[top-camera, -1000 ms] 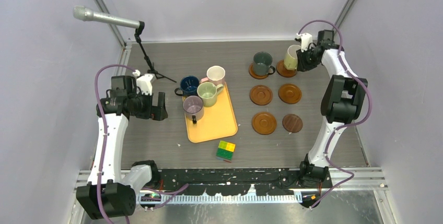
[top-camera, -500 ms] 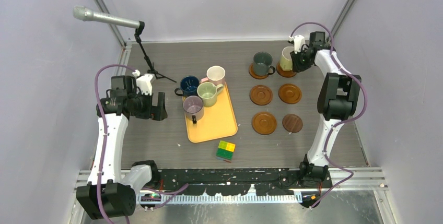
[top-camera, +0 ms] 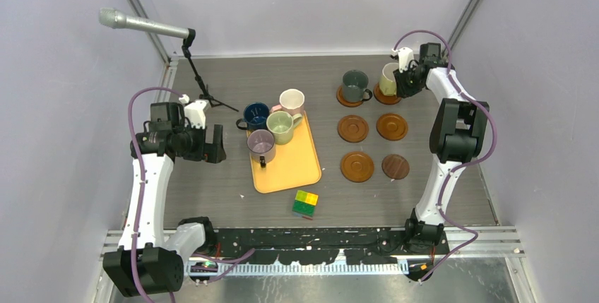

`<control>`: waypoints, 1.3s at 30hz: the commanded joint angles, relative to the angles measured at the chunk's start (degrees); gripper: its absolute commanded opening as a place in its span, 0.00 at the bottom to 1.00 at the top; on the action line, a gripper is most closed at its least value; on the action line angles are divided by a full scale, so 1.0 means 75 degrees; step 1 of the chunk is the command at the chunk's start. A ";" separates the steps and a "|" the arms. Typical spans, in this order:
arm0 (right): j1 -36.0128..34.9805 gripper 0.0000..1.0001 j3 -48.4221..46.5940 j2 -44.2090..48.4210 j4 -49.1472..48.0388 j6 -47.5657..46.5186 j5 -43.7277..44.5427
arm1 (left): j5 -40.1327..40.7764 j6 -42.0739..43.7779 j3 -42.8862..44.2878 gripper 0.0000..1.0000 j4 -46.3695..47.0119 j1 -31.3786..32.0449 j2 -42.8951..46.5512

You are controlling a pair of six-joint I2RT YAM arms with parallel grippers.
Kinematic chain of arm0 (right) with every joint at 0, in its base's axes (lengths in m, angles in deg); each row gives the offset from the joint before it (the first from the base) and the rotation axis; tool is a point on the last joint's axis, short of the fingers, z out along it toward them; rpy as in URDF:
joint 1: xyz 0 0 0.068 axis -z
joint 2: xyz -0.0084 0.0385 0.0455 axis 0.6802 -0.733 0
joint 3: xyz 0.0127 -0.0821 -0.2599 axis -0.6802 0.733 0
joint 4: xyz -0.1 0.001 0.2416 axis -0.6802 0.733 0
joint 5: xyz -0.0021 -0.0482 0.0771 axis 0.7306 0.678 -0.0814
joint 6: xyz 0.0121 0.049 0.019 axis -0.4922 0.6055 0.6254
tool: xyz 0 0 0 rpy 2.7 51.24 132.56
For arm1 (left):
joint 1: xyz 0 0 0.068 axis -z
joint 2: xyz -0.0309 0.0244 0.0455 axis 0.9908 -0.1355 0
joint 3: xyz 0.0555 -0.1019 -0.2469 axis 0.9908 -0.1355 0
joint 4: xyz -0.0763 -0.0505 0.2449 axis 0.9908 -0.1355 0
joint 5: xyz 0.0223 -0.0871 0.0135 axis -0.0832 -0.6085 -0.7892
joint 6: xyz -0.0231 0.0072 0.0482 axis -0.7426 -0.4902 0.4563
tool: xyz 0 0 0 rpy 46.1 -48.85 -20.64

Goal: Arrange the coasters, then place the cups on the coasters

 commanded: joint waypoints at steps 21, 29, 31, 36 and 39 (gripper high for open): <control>0.0009 0.11 -0.0203 0.0743 0.0145 -0.0134 -0.0224 | -0.0010 -0.0112 -0.0016 1.00 0.0266 0.0014 0.0075; 0.0004 0.17 -0.0267 0.0710 0.0225 -0.0123 -0.0201 | -0.0021 -0.0109 -0.0023 1.00 0.0267 0.0008 0.0081; 0.0014 0.26 -0.0278 0.0692 0.0226 -0.0117 -0.0179 | -0.0014 -0.0112 -0.0034 1.00 0.0263 0.0015 0.0097; 0.0010 0.40 -0.0268 0.0699 0.0227 -0.0115 -0.0142 | -0.0012 -0.0106 -0.0044 1.00 0.0267 0.0014 0.0098; 0.0015 0.45 -0.0264 0.0724 0.0227 -0.0105 -0.0153 | -0.0010 -0.0112 -0.0042 1.00 0.0270 0.0011 0.0098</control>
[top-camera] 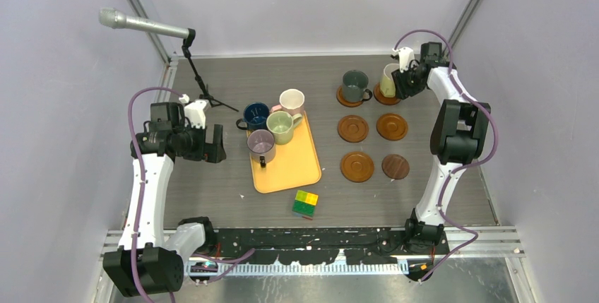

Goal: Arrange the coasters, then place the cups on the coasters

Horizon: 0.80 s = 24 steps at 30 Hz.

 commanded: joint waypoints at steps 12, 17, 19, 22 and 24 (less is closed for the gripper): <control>0.0063 0.68 -0.0112 0.0872 0.0036 -0.0070 -0.0077 | -0.0033 -0.0112 -0.0001 1.00 0.0207 0.0017 0.0110; 0.0331 0.74 -0.0192 0.1224 0.0676 -0.0194 -0.0391 | -0.0127 -0.0057 0.0102 1.00 0.0079 0.0016 0.0064; 0.0419 0.74 -0.0150 0.1454 0.0934 -0.0255 -0.0494 | -0.0155 -0.0037 0.0131 1.00 0.0054 0.0012 0.0069; 0.0495 0.74 -0.0041 0.1907 0.1272 -0.0295 -0.0572 | -0.0248 -0.0013 0.0162 1.00 0.0031 0.0017 0.0074; 0.0497 0.74 0.0027 0.2216 0.1453 -0.0242 -0.0662 | -0.0291 -0.0009 0.0151 1.00 0.0041 0.0017 0.0105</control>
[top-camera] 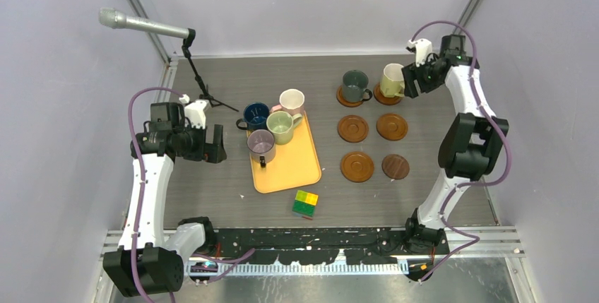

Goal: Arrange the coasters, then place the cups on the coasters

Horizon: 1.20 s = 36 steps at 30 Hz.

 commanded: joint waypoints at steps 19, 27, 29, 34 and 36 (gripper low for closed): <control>-0.4966 0.73 0.0299 0.2162 0.0205 0.3833 0.0726 | 0.0429 -0.0172 0.0211 1.00 0.0000 0.0012 0.0513; -0.7586 0.71 0.0354 0.1095 -0.0657 0.6323 0.1970 | 0.1444 -0.0512 0.0412 1.00 -0.0140 0.0007 0.0481; -0.8137 0.71 0.0434 0.0955 -0.0928 0.6787 0.2421 | 0.1603 -0.0617 0.0449 1.00 -0.0176 0.0015 0.0478; -0.9309 0.64 0.0138 0.0477 -0.0995 0.7700 0.3809 | 0.1808 -0.0677 0.0435 1.00 -0.0181 0.0016 0.0691; -0.9639 0.63 -0.0222 0.0134 -0.0639 0.8020 0.4199 | 0.1869 -0.0658 0.0445 1.00 -0.0192 0.0017 0.0764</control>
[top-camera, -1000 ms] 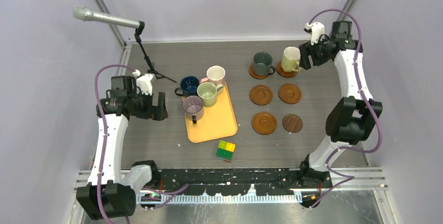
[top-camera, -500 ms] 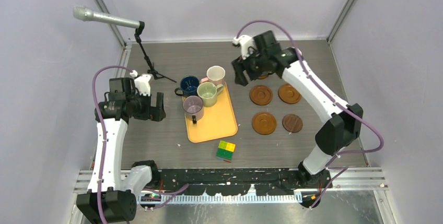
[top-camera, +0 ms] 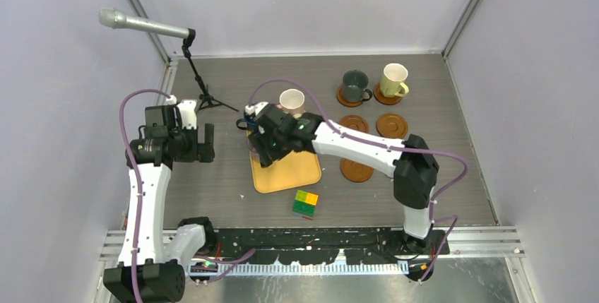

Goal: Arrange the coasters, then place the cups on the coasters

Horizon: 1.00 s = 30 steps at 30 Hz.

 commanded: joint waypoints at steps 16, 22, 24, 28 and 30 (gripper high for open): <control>-0.0732 0.59 -0.1660 -0.1905 0.0673 0.1984 0.2245 | 0.0483 0.0034 0.0262 1.00 -0.0038 0.0020 0.0488; -0.0350 0.54 -0.1162 -0.1716 0.0386 0.1784 0.1918 | 0.0350 0.0091 0.0246 1.00 -0.0023 0.0011 0.0506; -0.0247 0.53 -0.0822 -0.1513 0.0149 0.1513 0.1605 | 0.0320 0.0108 0.0228 1.00 -0.0006 0.0008 0.0496; -0.0093 0.53 -0.0247 -0.1182 -0.0496 0.0943 0.1079 | 0.0298 0.0116 0.0194 1.00 0.0047 0.0018 0.0473; -0.0017 0.53 -0.0073 -0.1127 -0.0799 0.0747 0.0940 | 0.0326 0.0116 0.0173 1.00 0.0087 0.0018 0.0479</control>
